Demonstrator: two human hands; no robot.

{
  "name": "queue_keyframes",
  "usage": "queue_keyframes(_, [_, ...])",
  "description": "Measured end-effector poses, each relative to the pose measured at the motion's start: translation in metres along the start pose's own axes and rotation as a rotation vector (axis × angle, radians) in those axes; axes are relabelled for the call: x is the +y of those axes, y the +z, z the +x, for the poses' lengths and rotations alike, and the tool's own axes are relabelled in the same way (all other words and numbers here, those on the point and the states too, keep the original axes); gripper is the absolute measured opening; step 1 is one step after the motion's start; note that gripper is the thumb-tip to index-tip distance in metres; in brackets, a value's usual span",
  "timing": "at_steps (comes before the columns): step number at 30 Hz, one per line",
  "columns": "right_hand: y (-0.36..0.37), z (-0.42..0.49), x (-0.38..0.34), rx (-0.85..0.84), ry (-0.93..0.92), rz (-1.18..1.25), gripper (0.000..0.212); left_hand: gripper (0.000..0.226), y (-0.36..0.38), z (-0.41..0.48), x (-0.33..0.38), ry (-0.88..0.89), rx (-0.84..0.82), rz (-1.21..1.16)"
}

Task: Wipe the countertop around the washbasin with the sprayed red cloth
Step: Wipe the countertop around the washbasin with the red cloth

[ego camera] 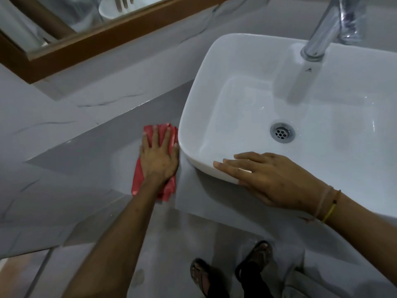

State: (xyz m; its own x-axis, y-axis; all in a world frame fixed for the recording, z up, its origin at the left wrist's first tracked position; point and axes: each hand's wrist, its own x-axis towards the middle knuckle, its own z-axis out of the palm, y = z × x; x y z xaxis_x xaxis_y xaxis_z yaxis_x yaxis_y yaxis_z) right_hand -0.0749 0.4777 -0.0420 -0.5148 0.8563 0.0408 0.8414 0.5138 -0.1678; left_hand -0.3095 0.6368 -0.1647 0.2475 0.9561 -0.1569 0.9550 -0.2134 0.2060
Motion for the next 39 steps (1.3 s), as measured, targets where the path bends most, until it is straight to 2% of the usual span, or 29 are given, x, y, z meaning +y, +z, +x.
queue_keyframes(5, [0.003,-0.003,-0.004,-0.019,0.008,-0.009,0.064,0.063,0.013,-0.076,-0.01,-0.031,-0.042,0.036])
queue_keyframes(10, [0.002,0.002,-0.003,-0.014,0.004,-0.042,0.067,0.057,-0.011,-0.035,-0.046,-0.122,0.016,0.018])
queue_keyframes(14, [0.008,0.001,-0.002,0.02,0.002,-0.065,0.066,0.05,-0.015,-0.017,-0.035,-0.043,0.11,-0.044])
queue_keyframes(17, [0.01,-0.003,-0.001,0.036,0.006,-0.074,0.065,0.046,-0.002,-0.046,-0.011,0.14,0.148,-0.088])
queue_keyframes(21, [0.008,-0.001,-0.008,0.064,0.034,-0.122,0.063,0.047,0.012,-0.09,0.006,0.274,0.021,-0.148])
queue_keyframes(23, [0.004,-0.004,-0.014,0.155,0.101,-0.143,0.055,0.046,0.013,-0.117,0.011,0.295,-0.02,-0.303])
queue_keyframes(25, [0.002,-0.017,-0.028,0.365,0.274,-0.036,0.046,0.043,0.004,-0.14,0.019,0.217,-0.039,-0.589])
queue_keyframes(27, [0.007,-0.034,-0.052,0.57,0.451,0.164,0.03,0.036,-0.009,-0.157,0.028,0.024,-0.086,-0.96])
queue_keyframes(29, [0.011,-0.049,-0.077,0.626,0.532,0.306,0.017,0.035,-0.02,-0.171,0.041,-0.171,-0.084,-1.301])
queue_keyframes(31, [0.012,-0.055,-0.096,0.564,0.551,0.408,0.019,0.039,-0.026,-0.19,0.059,-0.287,-0.081,-1.543])
queue_keyframes(33, [0.009,-0.047,-0.108,0.463,0.654,0.521,0.038,0.043,-0.037,-0.212,0.081,-0.295,-0.06,-1.625])
queue_keyframes(35, [0.003,-0.037,-0.112,0.341,0.825,0.728,0.065,0.04,-0.049,-0.231,0.103,-0.211,-0.096,-1.559])
queue_keyframes(37, [-0.004,-0.031,-0.112,0.307,0.899,1.019,0.058,0.043,-0.059,-0.241,0.118,-0.075,-0.17,-1.381])
queue_keyframes(39, [-0.013,-0.033,-0.113,0.422,0.977,1.124,0.051,0.049,-0.069,-0.241,0.129,0.117,-0.22,-1.223])
